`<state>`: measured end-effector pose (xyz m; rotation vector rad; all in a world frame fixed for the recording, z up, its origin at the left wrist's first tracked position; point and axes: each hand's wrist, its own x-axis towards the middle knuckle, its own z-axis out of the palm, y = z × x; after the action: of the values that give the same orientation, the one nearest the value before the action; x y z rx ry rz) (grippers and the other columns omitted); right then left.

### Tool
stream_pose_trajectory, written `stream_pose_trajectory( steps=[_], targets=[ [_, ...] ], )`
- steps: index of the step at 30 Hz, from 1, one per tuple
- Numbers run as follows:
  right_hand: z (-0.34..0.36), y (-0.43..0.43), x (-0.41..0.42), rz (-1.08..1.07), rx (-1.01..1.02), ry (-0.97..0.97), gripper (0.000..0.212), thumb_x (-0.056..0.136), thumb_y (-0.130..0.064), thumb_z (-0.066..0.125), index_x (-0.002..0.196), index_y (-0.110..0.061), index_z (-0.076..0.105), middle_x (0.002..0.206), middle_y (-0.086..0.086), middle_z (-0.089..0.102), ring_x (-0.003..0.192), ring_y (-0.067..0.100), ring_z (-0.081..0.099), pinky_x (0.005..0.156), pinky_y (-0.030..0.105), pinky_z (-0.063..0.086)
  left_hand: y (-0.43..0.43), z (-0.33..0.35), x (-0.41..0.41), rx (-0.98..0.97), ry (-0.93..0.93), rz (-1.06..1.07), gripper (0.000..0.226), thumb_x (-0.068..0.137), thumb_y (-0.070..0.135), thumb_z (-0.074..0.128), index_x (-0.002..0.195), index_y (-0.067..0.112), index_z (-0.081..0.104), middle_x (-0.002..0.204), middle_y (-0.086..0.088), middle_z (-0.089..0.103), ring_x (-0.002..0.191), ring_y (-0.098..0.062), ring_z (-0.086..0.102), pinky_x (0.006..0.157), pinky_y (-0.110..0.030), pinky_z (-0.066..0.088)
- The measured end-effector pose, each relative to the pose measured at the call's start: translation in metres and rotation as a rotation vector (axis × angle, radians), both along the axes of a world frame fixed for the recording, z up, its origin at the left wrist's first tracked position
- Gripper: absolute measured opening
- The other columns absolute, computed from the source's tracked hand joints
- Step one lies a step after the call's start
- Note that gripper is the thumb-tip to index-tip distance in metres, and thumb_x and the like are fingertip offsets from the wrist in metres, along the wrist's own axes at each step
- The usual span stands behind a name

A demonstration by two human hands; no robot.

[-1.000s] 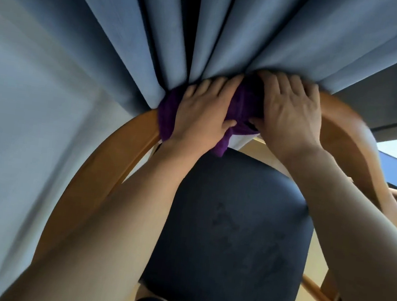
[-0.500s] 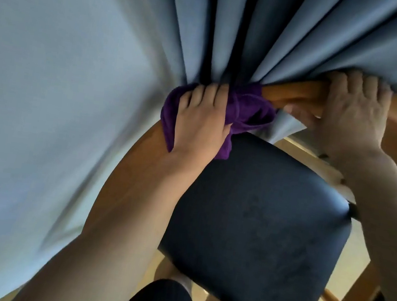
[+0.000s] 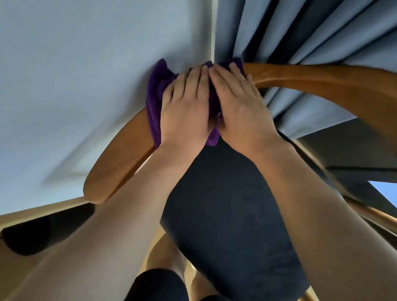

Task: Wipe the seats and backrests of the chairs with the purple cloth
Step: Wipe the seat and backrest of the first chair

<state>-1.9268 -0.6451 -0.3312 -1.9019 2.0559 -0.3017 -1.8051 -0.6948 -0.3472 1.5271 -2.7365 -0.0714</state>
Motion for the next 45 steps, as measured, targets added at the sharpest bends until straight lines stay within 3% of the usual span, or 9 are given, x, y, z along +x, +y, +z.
stream_pose_trajectory(
  steps=[4, 8, 12, 17, 22, 28, 34, 40, 45],
  targets=[
    [0.0, -0.012, 0.026, 0.068, 0.013, 0.023, 0.083, 0.087, -0.013, 0.065, 0.157, -0.015, 0.021, 0.164, 0.001, 0.019, 0.152, 0.018, 0.011, 0.125, 0.044, 0.006, 0.015, 0.006, 0.042, 0.01, -0.004, 0.076, 0.08, 0.092, 0.054, 0.054, 0.153, 0.01, 0.028, 0.157, -0.008, 0.035, 0.145, -0.026, 0.033, 0.116, -0.041, 0.027],
    [-0.004, -0.021, 0.052, 0.059, 0.048, 0.083, 0.092, 0.082, -0.02, 0.069, 0.157, -0.016, 0.016, 0.166, 0.005, 0.01, 0.153, 0.023, 0.004, 0.122, 0.057, 0.001, 0.028, 0.009, 0.078, 0.019, -0.021, 0.123, 0.079, 0.093, 0.055, 0.052, 0.152, 0.01, 0.03, 0.156, -0.011, 0.037, 0.143, -0.03, 0.035, 0.114, -0.045, 0.031],
    [-0.007, -0.023, 0.048, -0.061, 0.059, 0.048, 0.104, 0.076, -0.021, 0.075, 0.156, -0.004, 0.011, 0.165, 0.014, 0.006, 0.153, 0.028, 0.0, 0.125, 0.044, 0.001, 0.023, 0.006, 0.07, -0.014, -0.131, 0.133, 0.083, 0.091, 0.056, 0.052, 0.154, 0.009, 0.024, 0.153, -0.011, 0.037, 0.138, -0.032, 0.038, 0.11, -0.047, 0.033],
    [0.002, -0.025, 0.035, -0.034, 0.085, -0.005, 0.091, 0.08, -0.011, 0.072, 0.155, -0.004, 0.02, 0.163, 0.011, 0.017, 0.153, 0.024, 0.008, 0.124, 0.036, 0.003, 0.007, 0.004, 0.039, 0.029, -0.229, 0.115, 0.097, 0.085, 0.055, 0.062, 0.153, 0.002, 0.018, 0.15, -0.016, 0.038, 0.132, -0.034, 0.042, 0.108, -0.049, 0.034],
    [0.009, -0.026, 0.031, -0.077, 0.008, -0.07, 0.066, 0.09, 0.004, 0.052, 0.152, -0.001, 0.029, 0.159, 0.016, 0.027, 0.151, 0.028, 0.018, 0.123, 0.04, 0.018, -0.005, 0.004, 0.007, 0.024, -0.12, 0.052, 0.061, 0.1, 0.032, 0.036, 0.153, 0.005, 0.022, 0.149, -0.014, 0.039, 0.132, -0.034, 0.041, 0.111, -0.048, 0.03],
    [0.007, -0.024, 0.008, -0.219, -0.03, -0.02, 0.058, 0.092, 0.008, 0.046, 0.148, -0.001, 0.037, 0.158, 0.016, 0.028, 0.15, 0.029, 0.021, 0.124, 0.033, 0.015, -0.02, 0.0, -0.023, 0.036, 0.026, -0.048, 0.06, 0.097, 0.032, 0.046, 0.151, 0.008, 0.032, 0.142, -0.01, 0.048, 0.128, -0.029, 0.046, 0.107, -0.043, 0.032],
    [0.011, -0.011, 0.039, -0.024, 0.02, -0.026, 0.063, 0.087, 0.001, 0.051, 0.149, -0.001, 0.037, 0.163, 0.016, 0.017, 0.152, 0.032, 0.01, 0.125, 0.045, 0.009, 0.011, 0.001, 0.034, -0.027, 0.052, 0.082, 0.081, 0.083, 0.045, 0.06, 0.15, 0.009, 0.034, 0.15, -0.009, 0.043, 0.139, -0.028, 0.039, 0.117, -0.041, 0.028],
    [0.017, 0.004, 0.089, 0.095, -0.03, -0.162, 0.056, 0.087, -0.004, 0.04, 0.142, -0.003, 0.048, 0.155, 0.012, 0.038, 0.147, 0.029, 0.03, 0.12, 0.045, 0.027, 0.041, 0.002, 0.109, -0.043, 0.041, 0.198, 0.085, 0.081, 0.055, 0.065, 0.149, 0.012, 0.037, 0.15, -0.008, 0.043, 0.139, -0.028, 0.04, 0.114, -0.044, 0.031],
    [0.022, 0.014, 0.135, 0.246, 0.026, -0.173, 0.05, 0.091, -0.004, 0.055, 0.141, -0.006, 0.051, 0.155, 0.009, 0.038, 0.145, 0.026, 0.032, 0.119, 0.043, 0.028, 0.087, 0.003, 0.174, -0.066, 0.033, 0.328, 0.083, 0.081, 0.052, 0.068, 0.147, 0.01, 0.039, 0.15, -0.009, 0.044, 0.138, -0.029, 0.042, 0.112, -0.044, 0.034]
  ],
)
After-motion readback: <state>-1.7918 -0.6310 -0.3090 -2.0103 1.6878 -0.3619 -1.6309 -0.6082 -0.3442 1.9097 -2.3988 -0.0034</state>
